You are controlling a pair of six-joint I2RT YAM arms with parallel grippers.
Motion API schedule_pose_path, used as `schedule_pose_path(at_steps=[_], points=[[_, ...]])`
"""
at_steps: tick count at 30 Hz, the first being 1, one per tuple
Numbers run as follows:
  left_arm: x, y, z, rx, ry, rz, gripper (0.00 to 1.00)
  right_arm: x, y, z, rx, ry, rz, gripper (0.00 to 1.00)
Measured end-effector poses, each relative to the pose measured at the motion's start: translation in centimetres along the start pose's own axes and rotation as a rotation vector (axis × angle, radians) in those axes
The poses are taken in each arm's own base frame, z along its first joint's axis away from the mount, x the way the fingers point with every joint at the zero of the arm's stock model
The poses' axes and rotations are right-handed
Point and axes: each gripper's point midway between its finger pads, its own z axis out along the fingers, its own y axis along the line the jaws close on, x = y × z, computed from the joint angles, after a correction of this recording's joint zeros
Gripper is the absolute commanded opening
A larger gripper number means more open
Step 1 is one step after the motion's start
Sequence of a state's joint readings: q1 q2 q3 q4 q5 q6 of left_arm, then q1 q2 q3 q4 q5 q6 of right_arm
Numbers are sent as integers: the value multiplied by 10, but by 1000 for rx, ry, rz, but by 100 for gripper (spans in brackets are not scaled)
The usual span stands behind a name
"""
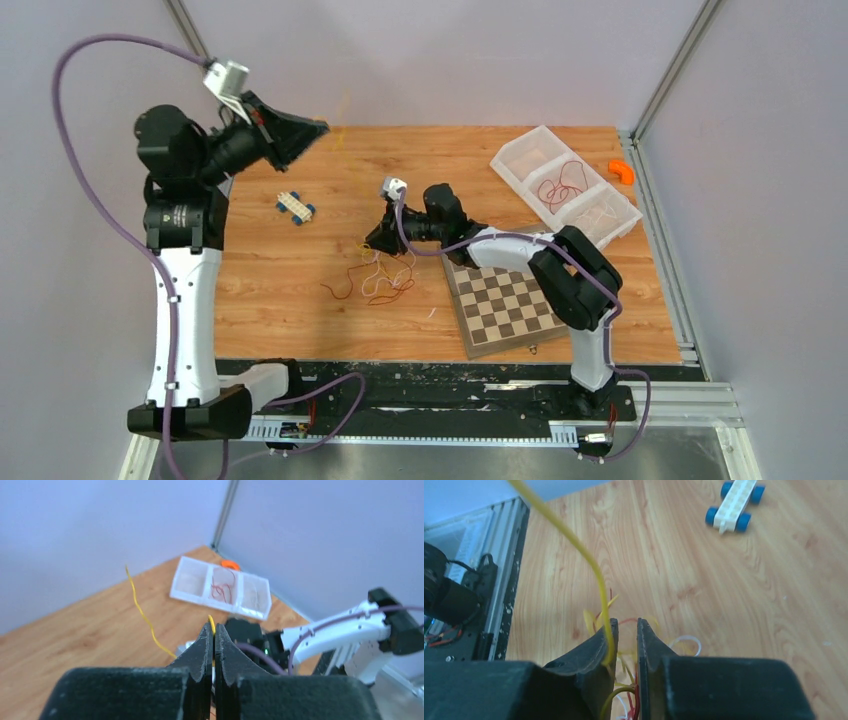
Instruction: Untangle the cables
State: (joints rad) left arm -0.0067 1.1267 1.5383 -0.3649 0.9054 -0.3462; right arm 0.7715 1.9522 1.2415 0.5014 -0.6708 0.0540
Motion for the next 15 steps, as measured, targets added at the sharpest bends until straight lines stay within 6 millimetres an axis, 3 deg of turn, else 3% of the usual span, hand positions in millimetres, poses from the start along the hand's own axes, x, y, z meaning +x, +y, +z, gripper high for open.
schedule_pose_path(at_steps=[4, 7, 11, 15], points=[[-63, 8, -10, -40, -138, 47, 0, 44, -3, -3, 14, 77, 46, 28], [-99, -1, -13, -27, -212, 97, 0, 72, -3, -8, 17, 140, 71, 31], [-130, -13, -16, -5, -276, 155, 0, 86, -3, -11, 17, 185, 80, 37], [-156, -19, -20, -16, -331, 230, 0, 93, 0, -14, 2, 215, 85, 61]])
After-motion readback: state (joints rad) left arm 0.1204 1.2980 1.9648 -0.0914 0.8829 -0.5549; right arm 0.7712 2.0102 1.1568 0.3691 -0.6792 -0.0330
